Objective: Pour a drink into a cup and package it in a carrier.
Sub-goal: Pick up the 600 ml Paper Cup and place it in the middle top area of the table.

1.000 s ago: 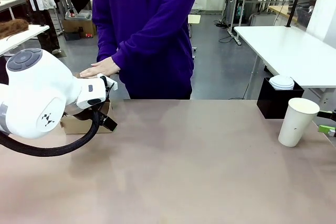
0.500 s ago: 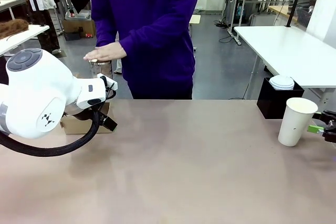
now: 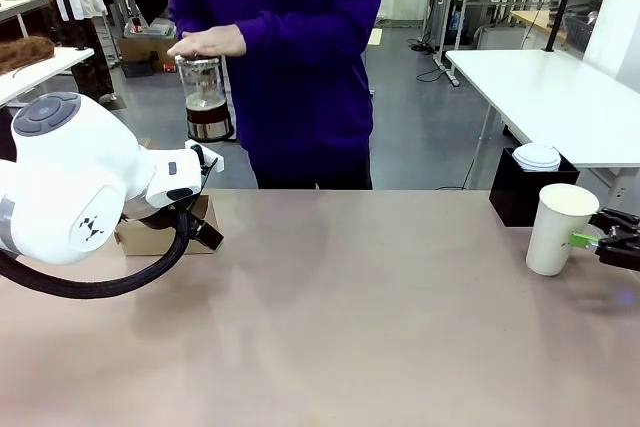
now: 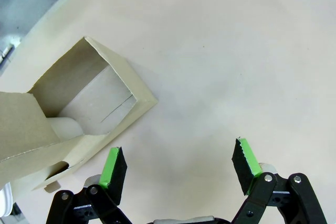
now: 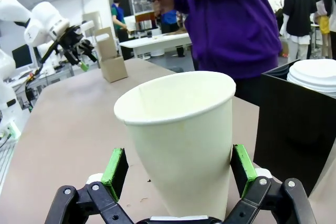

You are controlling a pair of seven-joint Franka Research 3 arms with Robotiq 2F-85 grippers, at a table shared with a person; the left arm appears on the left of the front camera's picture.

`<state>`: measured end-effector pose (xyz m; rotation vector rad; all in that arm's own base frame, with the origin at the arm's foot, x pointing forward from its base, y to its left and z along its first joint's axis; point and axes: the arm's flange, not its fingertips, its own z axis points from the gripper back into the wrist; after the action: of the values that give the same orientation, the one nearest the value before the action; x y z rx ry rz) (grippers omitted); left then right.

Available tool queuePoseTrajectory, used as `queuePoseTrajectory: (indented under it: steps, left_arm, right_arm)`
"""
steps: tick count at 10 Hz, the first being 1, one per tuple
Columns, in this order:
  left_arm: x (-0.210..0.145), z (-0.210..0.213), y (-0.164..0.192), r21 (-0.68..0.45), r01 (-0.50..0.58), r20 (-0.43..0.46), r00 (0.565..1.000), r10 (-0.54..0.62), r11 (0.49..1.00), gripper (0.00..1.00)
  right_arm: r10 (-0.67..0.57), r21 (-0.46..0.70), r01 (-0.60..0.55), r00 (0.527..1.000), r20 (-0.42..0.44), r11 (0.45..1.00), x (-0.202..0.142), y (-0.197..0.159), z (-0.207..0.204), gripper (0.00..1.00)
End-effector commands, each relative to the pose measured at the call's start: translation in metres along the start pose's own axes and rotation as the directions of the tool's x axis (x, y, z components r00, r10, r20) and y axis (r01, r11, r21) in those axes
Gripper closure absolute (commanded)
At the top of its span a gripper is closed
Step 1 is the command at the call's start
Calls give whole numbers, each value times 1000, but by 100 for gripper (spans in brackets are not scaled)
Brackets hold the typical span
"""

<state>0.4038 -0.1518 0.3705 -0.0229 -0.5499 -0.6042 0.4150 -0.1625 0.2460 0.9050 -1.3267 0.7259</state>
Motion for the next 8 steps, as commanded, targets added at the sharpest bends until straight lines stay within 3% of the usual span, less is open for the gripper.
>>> queuePoseTrajectory:
  steps: [1,8]
  left_arm:
    - [0,0,0,-1,0,1,1000,0,1000,0]
    - [0,0,0,-1,0,1,1000,0,1000,0]
  right_arm:
    - [16,-35,-16,1000,-2,999,-6,-14,-12,0]
    - [-30,-31,30,1000,-3,999,-6,-31,-42,0]
